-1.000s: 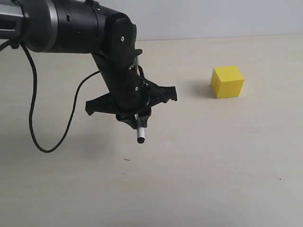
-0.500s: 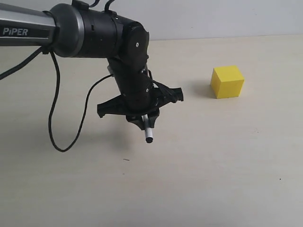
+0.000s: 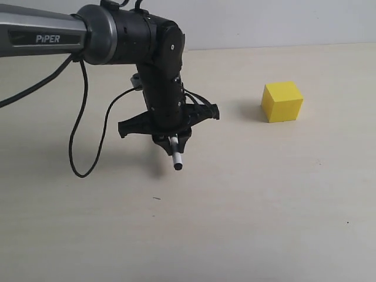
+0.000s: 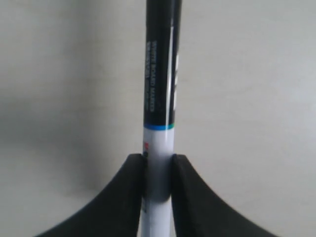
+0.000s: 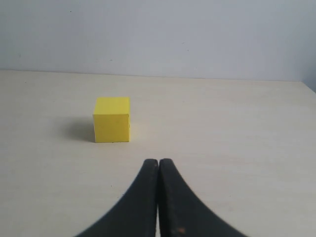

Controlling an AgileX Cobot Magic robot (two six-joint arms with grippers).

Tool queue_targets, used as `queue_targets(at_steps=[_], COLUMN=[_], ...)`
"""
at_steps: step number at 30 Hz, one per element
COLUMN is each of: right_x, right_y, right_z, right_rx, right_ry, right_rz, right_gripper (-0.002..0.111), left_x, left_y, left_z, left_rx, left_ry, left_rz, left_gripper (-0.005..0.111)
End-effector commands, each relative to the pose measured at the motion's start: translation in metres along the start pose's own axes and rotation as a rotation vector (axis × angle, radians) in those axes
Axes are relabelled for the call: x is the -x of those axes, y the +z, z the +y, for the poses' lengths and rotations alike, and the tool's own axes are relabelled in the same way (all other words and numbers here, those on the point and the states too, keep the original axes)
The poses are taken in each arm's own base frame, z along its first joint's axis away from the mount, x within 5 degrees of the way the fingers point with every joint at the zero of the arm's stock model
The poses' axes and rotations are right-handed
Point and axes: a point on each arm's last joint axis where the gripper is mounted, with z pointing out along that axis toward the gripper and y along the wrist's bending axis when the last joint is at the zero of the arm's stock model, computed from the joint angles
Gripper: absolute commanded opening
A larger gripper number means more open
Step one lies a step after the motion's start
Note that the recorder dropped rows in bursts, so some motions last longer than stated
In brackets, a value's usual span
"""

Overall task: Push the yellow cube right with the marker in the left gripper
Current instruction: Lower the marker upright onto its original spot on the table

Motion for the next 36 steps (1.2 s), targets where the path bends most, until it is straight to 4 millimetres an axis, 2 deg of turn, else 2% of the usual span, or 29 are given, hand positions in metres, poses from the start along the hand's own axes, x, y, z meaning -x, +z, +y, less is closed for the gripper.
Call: queue_targets(at_steps=[1, 30, 36], right_x=[-0.0003, -0.0003, -0.0003], right_y=[-0.0001, -0.0001, -0.0001], right_z=[-0.0004, -0.0004, -0.0004], right_rx=[-0.006, -0.006, -0.006], right_ry=[-0.006, -0.006, -0.006], right_rz=[-0.012, -0.012, -0.012], right_gripper=[0.0, 0.0, 0.0], left_x=[0.0018, 0.0045, 0.0049], left_y=[0.0091, 0.0159, 0.0159], left_z=[0.001, -0.0013, -0.0017], left_rx=[0.02, -0.001, -0.005], left_ry=[0.005, 0.075, 0.075], left_rz=[0.009, -0.011, -0.016], left_gripper=[0.0, 0.0, 0.014])
